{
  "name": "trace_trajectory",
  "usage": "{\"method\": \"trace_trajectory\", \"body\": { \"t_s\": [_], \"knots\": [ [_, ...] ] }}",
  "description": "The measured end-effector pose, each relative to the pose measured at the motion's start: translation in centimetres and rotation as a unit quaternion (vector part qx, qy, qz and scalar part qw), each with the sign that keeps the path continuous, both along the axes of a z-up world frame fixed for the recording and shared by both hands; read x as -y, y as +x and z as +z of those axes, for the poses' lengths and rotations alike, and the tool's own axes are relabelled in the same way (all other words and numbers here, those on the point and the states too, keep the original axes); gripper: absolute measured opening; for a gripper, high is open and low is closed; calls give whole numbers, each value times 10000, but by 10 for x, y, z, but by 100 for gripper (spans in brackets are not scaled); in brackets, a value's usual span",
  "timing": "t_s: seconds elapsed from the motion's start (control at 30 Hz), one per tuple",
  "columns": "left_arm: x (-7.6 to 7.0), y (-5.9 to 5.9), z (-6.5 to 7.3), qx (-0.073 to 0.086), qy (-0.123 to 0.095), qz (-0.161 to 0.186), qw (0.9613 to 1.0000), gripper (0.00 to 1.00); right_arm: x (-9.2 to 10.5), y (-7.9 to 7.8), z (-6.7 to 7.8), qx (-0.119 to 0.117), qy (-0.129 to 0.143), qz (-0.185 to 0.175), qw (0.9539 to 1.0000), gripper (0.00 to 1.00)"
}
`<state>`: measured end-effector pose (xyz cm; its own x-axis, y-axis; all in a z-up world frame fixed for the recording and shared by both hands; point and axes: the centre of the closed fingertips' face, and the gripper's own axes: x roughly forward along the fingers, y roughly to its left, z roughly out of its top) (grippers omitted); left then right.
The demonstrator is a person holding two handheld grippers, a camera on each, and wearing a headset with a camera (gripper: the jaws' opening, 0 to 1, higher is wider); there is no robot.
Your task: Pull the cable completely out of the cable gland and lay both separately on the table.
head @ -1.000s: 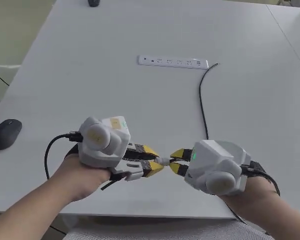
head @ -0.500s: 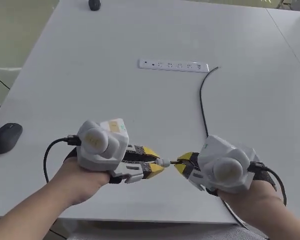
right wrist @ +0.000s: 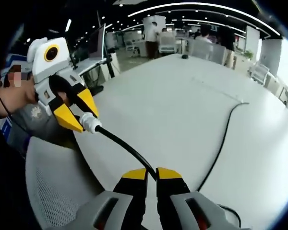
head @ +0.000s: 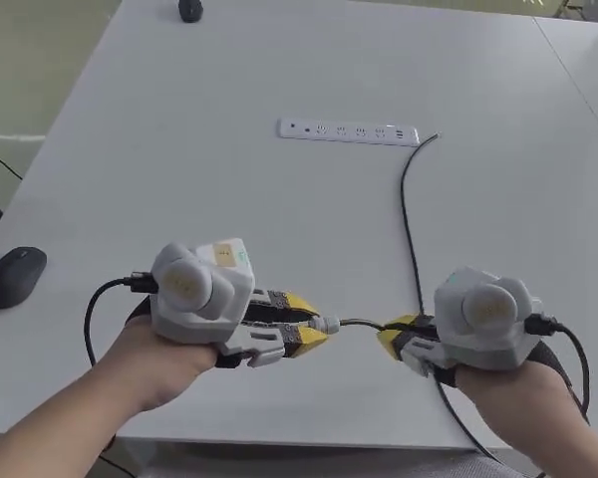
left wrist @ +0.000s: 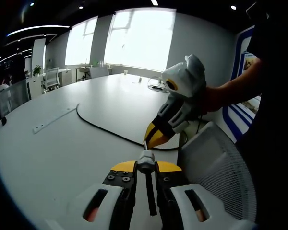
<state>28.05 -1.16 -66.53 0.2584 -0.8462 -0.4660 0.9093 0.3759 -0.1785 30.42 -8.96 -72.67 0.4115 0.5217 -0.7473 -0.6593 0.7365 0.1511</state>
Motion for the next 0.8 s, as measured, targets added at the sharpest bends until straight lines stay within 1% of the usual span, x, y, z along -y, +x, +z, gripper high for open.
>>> {"method": "trace_trajectory", "body": {
  "t_s": [0.03, 0.07, 0.2, 0.27, 0.3, 0.33, 0.37, 0.4, 0.43, 0.47, 0.5, 0.53, 0.57, 0.63, 0.7, 0.73, 0.8],
  "knots": [
    [0, 0, 0, 12, -5, -1, 10000, 15, 4, 1, -2, -88, 51, -134, 9999, 1],
    [0, 0, 1, 26, -9, -5, 10000, 15, 6, 1, -4, -133, 74, -183, 9997, 1],
    [3, -1, 1, 92, -4, -52, 9999, 15, 11, -2, -12, -448, 154, -467, 9978, 1],
    [4, -1, 1, 132, 5, -87, 9999, 15, 11, -4, -15, -613, 278, -629, 9957, 1],
    [5, -2, 0, 181, 8, -127, 9998, 15, 11, -4, -17, -670, 276, -668, 9951, 1],
    [5, -2, 0, 189, 17, -134, 9997, 15, 12, -6, -20, -783, 221, -735, 9940, 1],
    [5, -2, -1, 187, 28, -138, 9997, 15, 14, -9, -25, -935, 189, -831, 9920, 1],
    [5, -2, -1, 159, 28, -134, 9998, 15, 12, -11, -26, -1045, 230, -880, 9904, 1],
    [5, -3, -1, 158, 31, -140, 9998, 15, 11, -11, -26, -1075, 290, -927, 9894, 1],
    [5, -3, -2, 184, 63, -154, 9997, 15, 12, -10, -27, -1096, 267, -949, 9891, 1],
    [4, -3, -3, 167, 63, -151, 9997, 15, 13, -11, -28, -1125, 226, -939, 9889, 1],
    [4, -3, -3, 157, 56, -150, 9997, 15, 13, -12, -29, -1193, 229, -980, 9877, 1],
    [4, -3, -3, 152, 58, -148, 9998, 15, 13, -12, -29, -1204, 224, -999, 9874, 1],
    [3, -3, -3, 142, 61, -131, 9998, 15, 17, -11, -32, -1271, 199, -1093, 9856, 1],
    [2, -2, -4, 148, 63, -124, 9998, 15, 20, -10, -32, -1304, 234, -1208, 9838, 1],
    [2, -2, -4, 172, 69, -135, 9997, 15, 22, -10, -35, -1389, 243, -1263, 9819, 1],
    [2, -3, -4, 147, 77, -130, 9998, 15, 24, -11, -35, -1436, 300, -1326, 9803, 1]
  ]
}}
